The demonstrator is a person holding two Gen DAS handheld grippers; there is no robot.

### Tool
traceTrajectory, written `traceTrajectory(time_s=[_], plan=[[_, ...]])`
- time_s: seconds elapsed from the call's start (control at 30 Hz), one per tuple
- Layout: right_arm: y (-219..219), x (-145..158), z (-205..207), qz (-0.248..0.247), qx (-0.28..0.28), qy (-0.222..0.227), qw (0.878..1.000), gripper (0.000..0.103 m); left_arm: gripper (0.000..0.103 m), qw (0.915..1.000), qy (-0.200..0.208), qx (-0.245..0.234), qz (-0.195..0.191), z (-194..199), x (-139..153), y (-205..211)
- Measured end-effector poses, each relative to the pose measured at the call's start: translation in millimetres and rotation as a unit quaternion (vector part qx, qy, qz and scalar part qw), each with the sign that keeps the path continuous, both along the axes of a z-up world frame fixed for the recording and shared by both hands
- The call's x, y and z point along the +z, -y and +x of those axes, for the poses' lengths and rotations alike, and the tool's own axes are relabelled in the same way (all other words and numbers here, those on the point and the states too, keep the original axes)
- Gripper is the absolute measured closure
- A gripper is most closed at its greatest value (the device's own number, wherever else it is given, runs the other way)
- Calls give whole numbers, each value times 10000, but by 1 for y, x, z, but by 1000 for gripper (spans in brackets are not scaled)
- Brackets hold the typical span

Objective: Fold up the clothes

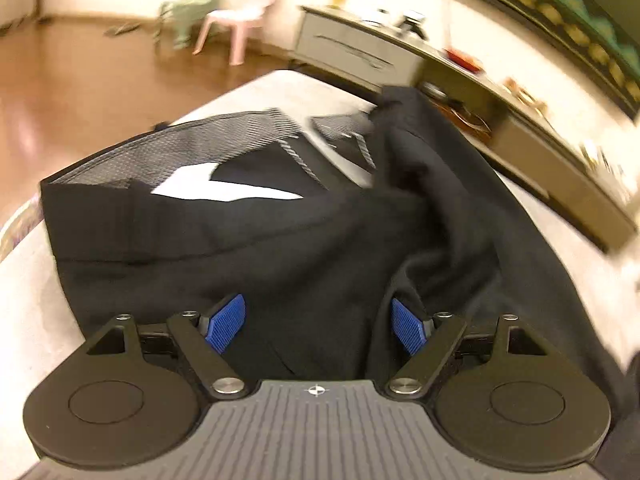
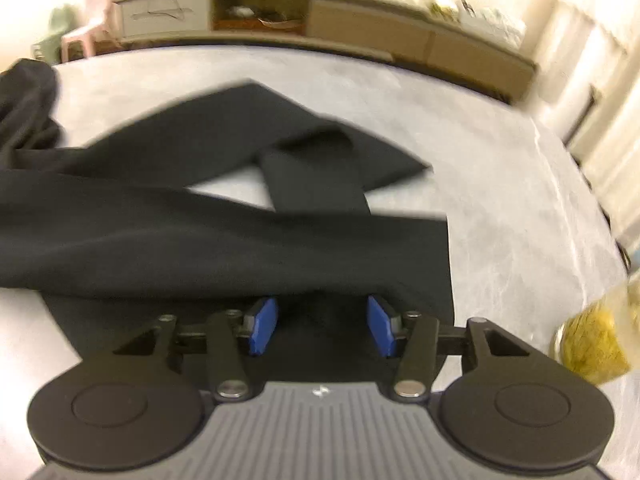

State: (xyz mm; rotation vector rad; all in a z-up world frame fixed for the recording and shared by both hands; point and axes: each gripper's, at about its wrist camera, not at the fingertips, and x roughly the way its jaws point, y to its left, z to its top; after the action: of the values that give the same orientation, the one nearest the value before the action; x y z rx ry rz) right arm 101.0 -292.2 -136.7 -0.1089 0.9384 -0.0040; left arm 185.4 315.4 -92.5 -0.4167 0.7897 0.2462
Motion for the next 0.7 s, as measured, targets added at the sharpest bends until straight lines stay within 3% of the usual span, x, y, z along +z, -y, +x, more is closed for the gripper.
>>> traceTrajectory(time_s=[0.07,0.13,0.2,0.27,0.3,0.33,0.4,0.43,0.47,0.5,0.53,0.57,0.6,0.63,0.7], plan=[[-4,9,-3,120,110,173,9997,50,20,9997,-98,-237,0,6,1,5],[-10,15,-3,233,261,294,9990,44,21,9983,-164,-473,298,10,-1,21],[-16,15,-3,201,415,332,9984,44,42,9952,-210,-702,641,14,-3,37],[-21,13,-3,107,542,336,9979,44,81,9925,-142,-888,830,18,-2,47],[-23,13,-2,58,560,330,9979,44,93,9924,-37,-950,777,19,0,48],[-26,15,0,35,565,328,9979,44,95,9922,69,-1011,725,20,3,50],[-27,20,-2,48,537,369,9979,44,95,9881,826,-1206,475,2,36,48],[-26,25,-3,77,509,403,9979,44,95,9807,1305,-1424,312,-13,57,46],[-25,31,-4,128,464,435,9979,44,92,9702,1735,-1664,297,-29,76,44],[-25,37,-6,185,409,456,9980,44,86,9650,1933,-1716,438,-43,88,40],[-25,40,-7,217,370,464,9980,44,50,9681,1880,-1505,685,-48,89,34],[-26,41,-8,215,351,457,9981,44,6,9717,1773,-1236,950,-52,88,26],[-27,42,-9,212,332,449,9982,44,1,9764,1520,-929,1222,-48,80,14],[-29,43,-10,210,314,441,9983,44,4,9793,1224,-610,1494,-42,71,2],[-35,42,-11,217,343,433,9982,44,5,9833,709,-358,1640,-23,53,-25]])
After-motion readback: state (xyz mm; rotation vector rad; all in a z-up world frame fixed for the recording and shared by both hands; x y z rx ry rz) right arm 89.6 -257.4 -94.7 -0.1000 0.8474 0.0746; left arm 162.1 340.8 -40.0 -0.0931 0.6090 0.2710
